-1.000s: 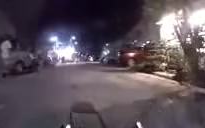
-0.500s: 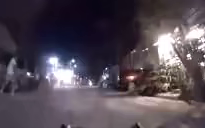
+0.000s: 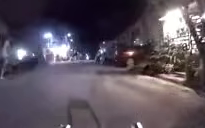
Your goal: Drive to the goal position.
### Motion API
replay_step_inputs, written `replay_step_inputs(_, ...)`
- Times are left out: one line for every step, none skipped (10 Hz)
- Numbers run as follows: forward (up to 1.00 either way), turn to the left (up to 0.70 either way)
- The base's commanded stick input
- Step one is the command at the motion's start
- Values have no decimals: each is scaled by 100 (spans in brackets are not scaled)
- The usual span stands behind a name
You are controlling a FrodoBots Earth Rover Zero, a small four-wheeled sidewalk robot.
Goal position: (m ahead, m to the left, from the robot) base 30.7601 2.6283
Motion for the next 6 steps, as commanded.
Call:
replay_step_inputs(85,0)
replay_step_inputs(85,0)
replay_step_inputs(85,21)
replay_step_inputs(85,34)
replay_step_inputs(85,34)
replay_step_inputs(85,23)
